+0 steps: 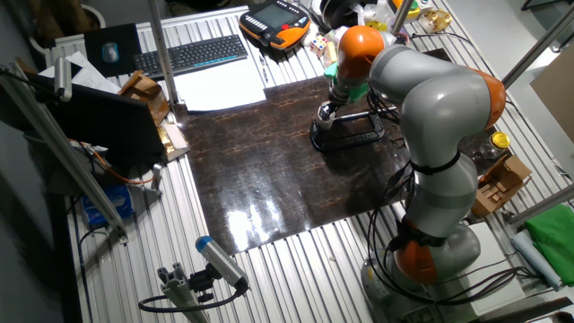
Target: Screw the lid onto the jar
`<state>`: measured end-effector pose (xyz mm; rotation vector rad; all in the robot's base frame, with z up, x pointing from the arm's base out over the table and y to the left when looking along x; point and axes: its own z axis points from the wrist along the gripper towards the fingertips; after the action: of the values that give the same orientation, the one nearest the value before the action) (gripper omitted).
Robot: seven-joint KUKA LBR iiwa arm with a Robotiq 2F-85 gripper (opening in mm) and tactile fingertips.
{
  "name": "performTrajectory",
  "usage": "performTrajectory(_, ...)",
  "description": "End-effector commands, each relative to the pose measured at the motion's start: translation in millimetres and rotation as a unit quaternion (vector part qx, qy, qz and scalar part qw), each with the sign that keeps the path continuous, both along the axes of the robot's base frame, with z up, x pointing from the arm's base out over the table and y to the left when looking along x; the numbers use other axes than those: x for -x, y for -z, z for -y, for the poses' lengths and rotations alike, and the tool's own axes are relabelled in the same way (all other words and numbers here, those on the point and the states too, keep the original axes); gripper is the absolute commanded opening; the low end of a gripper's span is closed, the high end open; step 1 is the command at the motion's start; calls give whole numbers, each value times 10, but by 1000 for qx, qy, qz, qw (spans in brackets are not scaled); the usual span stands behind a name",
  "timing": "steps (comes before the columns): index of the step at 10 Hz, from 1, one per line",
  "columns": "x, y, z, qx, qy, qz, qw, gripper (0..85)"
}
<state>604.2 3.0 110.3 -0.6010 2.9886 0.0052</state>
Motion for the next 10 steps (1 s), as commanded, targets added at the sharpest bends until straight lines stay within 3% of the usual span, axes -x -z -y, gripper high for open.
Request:
performTrajectory(1, -4, 2, -3, -2, 0, 0, 1000, 533)
performTrajectory(7, -32, 8, -8, -6, 3, -4, 1000, 543)
performTrajectory(10, -53, -88, 12, 4, 39, 0, 999, 657)
